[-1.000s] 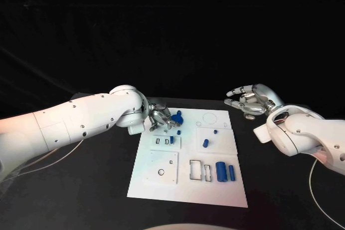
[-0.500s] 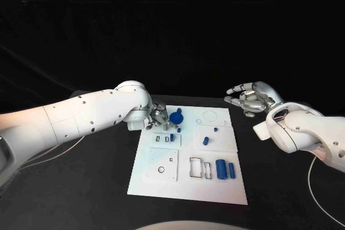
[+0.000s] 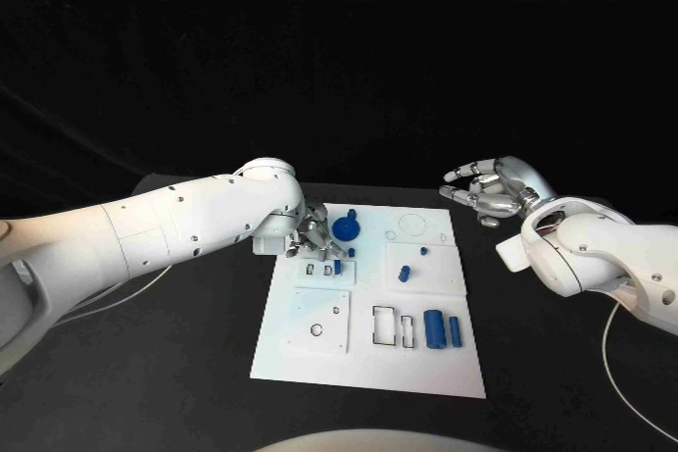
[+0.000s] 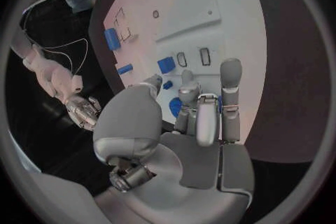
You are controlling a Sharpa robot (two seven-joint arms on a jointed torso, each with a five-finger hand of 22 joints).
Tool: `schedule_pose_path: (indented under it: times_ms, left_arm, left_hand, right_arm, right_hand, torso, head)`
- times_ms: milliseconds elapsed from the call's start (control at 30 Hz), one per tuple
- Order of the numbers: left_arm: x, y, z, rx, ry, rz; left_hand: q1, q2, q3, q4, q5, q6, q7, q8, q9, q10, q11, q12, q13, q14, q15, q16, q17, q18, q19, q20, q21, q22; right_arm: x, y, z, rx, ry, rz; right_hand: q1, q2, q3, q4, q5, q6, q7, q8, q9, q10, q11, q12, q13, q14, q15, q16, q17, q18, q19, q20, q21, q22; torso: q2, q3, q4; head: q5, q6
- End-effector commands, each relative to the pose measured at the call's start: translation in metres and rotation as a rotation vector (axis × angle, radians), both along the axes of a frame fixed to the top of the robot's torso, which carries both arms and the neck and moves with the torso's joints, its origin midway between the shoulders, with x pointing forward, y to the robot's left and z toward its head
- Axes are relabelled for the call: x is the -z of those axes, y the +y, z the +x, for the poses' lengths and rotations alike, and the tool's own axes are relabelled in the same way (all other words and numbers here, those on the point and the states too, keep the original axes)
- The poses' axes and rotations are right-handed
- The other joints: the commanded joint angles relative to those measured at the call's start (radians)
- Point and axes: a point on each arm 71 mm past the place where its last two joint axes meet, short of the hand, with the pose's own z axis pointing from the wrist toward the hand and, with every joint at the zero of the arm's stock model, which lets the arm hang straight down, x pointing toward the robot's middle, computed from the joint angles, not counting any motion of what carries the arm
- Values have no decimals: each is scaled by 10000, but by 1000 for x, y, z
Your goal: Assemble the parts on the task board
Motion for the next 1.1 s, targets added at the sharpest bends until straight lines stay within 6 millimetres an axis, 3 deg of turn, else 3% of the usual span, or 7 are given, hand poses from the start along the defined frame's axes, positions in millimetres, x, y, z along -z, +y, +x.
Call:
schedule_pose_path:
  times_ms: [33, 600, 1100]
  left_arm:
    - [1, -3, -1, 188, 289, 95]
    - [2, -11, -4, 242, 406, -297]
    - [3, -13, -5, 431, 616, -257]
  left_hand:
    - [16, 105, -31, -10, 39, -81, -21, -5, 16, -68, 19, -43, -17, 671, -36, 14, 1291, -87, -66, -2, 29, 3]
    - [94, 169, -1, -11, 81, -96, -16, -17, 41, -73, 25, -41, -13, 679, -29, 29, 1326, -96, -56, 4, 64, 60]
    - [613, 308, 310, -25, 167, -140, 1, -113, 135, -133, 41, -94, -81, 677, -11, 33, 1338, -95, -106, 26, 128, 112]
  right_arm:
    - [1, 1, 0, -132, 69, -76]
    - [3, 3, 1, -155, 147, -134]
    - [5, 3, 2, -180, 220, -192]
  right_hand:
    - [-5, -23, 10, 54, 51, 33, -35, 63, -13, -72, -29, -36, -17, 779, -48, -38, 1616, 152, -57, -13, -38, -9]
    - [1, -16, 13, 64, 106, 32, -37, 75, -17, -63, -30, -27, -10, 780, -50, -38, 1619, 151, -54, -15, -42, -9]
    - [37, -1, 30, 62, 190, 41, -41, 102, -22, -61, -36, -24, -13, 777, -55, -45, 1603, 155, -60, -20, -68, -26]
  torso:
    - [2, 0, -7]
    - [-8, 7, 8]
    - [-8, 8, 10]
  head:
    - [-14, -25]
    - [-30, -85]
    - [-14, -123]
